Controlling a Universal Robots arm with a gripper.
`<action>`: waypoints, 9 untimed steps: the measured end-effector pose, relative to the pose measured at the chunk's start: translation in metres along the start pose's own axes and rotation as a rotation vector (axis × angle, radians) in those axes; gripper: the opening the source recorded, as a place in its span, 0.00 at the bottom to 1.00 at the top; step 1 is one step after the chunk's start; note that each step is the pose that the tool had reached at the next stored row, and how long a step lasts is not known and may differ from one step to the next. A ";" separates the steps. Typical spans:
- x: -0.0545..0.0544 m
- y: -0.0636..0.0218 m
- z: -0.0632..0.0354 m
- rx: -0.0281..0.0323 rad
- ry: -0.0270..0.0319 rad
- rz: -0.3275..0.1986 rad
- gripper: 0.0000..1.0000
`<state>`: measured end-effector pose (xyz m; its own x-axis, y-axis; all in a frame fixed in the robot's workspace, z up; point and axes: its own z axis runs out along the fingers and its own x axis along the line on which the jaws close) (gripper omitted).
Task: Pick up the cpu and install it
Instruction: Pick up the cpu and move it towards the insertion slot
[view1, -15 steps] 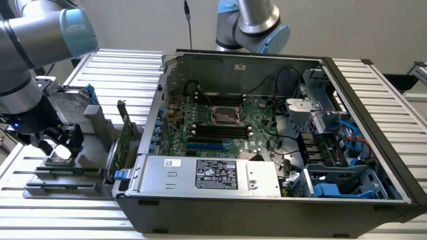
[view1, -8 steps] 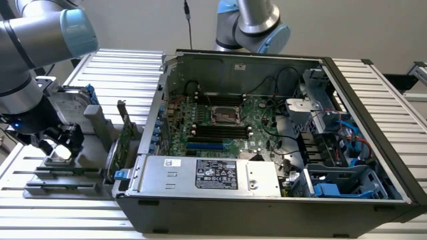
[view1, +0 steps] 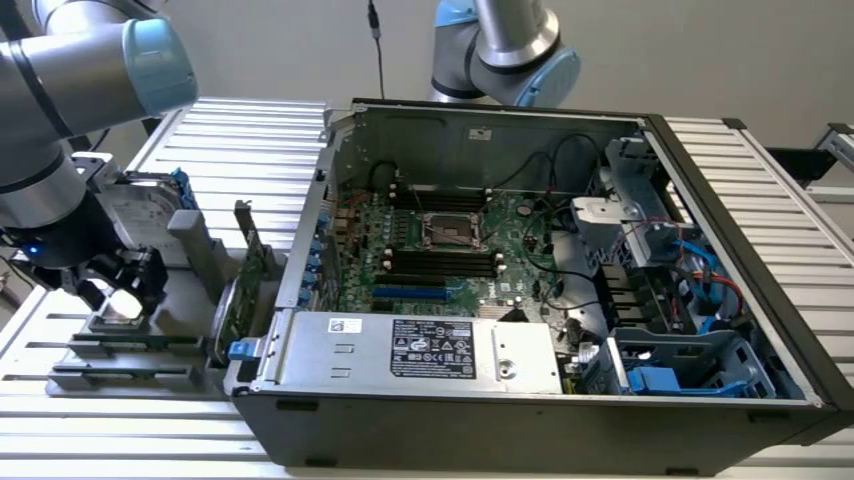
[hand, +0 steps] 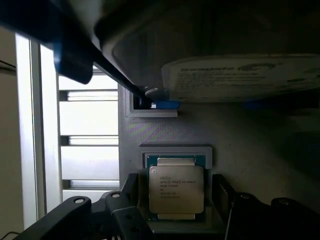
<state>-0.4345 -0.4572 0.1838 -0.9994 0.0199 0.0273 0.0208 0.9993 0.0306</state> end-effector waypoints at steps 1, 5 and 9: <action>0.000 0.0000 -0.0001 0.0000 0.0006 0.000 0.70; -0.001 0.0000 -0.0008 0.0001 0.0037 0.000 0.70; -0.001 0.0001 -0.0009 0.0000 0.0047 -0.001 0.70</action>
<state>-0.4331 -0.4572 0.1847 -0.9993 0.0191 0.0320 0.0201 0.9993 0.0306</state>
